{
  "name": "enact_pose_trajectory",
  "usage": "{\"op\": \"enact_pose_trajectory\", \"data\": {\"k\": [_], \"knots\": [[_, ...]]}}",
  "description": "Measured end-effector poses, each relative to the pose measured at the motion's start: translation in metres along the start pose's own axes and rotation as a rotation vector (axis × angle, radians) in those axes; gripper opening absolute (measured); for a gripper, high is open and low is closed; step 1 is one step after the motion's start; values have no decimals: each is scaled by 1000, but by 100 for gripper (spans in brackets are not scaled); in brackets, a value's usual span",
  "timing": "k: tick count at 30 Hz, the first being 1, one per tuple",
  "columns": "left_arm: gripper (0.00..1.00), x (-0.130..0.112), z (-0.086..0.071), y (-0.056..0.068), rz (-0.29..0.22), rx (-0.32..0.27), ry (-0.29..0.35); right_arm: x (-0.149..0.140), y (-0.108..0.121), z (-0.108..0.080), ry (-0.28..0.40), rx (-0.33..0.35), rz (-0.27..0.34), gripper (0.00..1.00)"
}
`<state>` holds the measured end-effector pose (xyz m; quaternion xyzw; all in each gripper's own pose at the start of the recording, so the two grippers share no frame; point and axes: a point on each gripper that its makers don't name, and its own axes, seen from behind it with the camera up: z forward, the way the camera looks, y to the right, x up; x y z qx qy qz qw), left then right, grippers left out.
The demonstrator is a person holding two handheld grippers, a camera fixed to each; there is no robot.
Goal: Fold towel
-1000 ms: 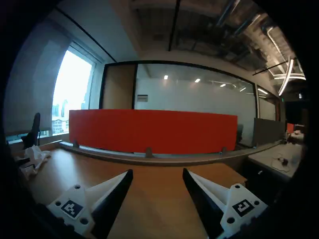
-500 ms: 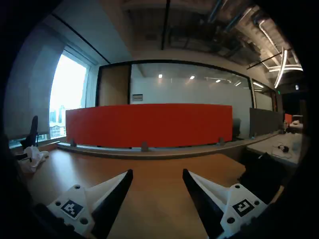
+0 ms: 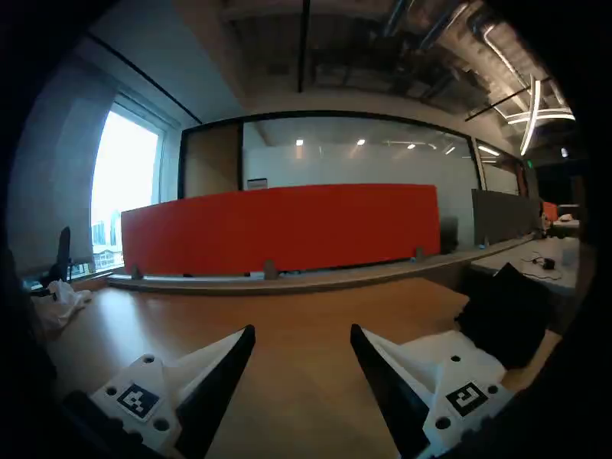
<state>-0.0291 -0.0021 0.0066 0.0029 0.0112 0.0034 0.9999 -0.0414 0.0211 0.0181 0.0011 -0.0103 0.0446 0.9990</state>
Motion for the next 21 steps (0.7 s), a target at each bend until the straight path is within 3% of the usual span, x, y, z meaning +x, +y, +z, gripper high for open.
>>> {"op": "enact_pose_trajectory", "data": {"k": [21], "knots": [[98,0,0,0,0,0,0,-6,-4,-3,16,10,-16,96]]}}
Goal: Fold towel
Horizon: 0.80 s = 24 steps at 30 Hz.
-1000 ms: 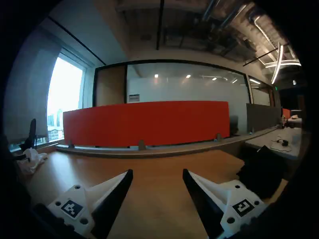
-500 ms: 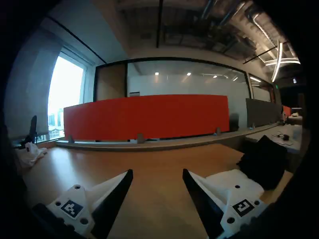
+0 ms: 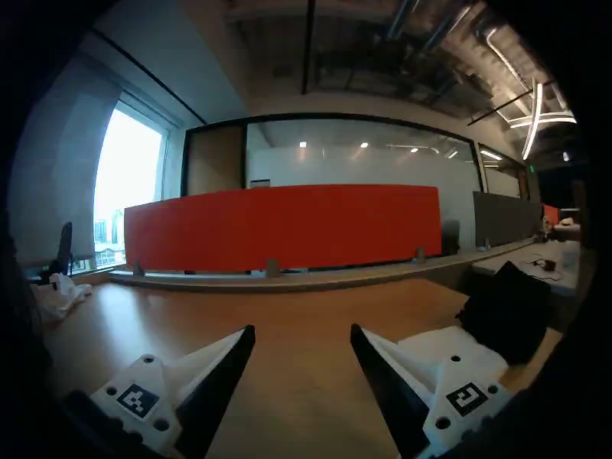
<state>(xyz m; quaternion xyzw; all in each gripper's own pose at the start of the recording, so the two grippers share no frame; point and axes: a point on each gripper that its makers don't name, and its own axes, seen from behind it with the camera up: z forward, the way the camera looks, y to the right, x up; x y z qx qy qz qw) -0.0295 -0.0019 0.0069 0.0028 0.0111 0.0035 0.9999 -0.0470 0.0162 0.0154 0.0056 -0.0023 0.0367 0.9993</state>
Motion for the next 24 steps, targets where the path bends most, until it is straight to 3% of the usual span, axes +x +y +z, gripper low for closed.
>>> {"op": "enact_pose_trajectory", "data": {"k": [15,24], "knots": [[98,0,0,0,0,0,0,0,-12,-2,13,17,-54,97],[98,0,0,0,0,0,0,1,-12,-3,14,17,-50,97]]}}
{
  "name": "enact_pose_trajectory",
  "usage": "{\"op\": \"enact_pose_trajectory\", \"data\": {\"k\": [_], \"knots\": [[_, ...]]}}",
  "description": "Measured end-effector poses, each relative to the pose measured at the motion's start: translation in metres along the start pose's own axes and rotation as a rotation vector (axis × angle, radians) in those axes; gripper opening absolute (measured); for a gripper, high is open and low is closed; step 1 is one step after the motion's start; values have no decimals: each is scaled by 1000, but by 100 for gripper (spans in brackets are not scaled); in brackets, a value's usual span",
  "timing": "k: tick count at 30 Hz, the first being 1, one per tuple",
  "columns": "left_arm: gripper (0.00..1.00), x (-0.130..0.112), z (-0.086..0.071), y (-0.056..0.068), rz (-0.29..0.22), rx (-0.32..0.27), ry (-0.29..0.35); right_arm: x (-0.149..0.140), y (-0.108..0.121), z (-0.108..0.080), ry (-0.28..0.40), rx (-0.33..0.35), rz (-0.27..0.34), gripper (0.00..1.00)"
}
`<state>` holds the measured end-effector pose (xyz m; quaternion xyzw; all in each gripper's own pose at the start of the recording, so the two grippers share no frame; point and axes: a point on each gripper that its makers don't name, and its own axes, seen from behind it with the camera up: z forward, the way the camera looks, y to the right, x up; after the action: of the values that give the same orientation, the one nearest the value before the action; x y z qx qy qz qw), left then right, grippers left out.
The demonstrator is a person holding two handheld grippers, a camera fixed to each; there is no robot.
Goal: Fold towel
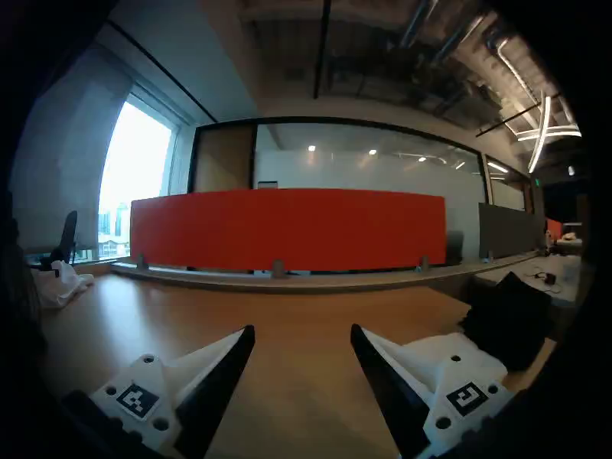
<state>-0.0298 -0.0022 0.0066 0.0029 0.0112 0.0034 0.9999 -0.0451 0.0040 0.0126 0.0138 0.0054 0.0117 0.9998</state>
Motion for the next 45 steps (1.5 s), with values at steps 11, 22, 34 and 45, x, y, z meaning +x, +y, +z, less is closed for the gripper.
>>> {"op": "enact_pose_trajectory", "data": {"k": [11,22,34,45], "knots": [[98,0,0,0,0,0,0,1,0,0,0,-1,1,97],[98,0,0,0,0,0,0,0,0,0,0,-2,2,100],[98,2,-1,0,0,0,-1,-1,0,0,0,-1,1,100],[97,4,-2,0,0,0,-2,0,0,0,0,-1,1,100]]}}
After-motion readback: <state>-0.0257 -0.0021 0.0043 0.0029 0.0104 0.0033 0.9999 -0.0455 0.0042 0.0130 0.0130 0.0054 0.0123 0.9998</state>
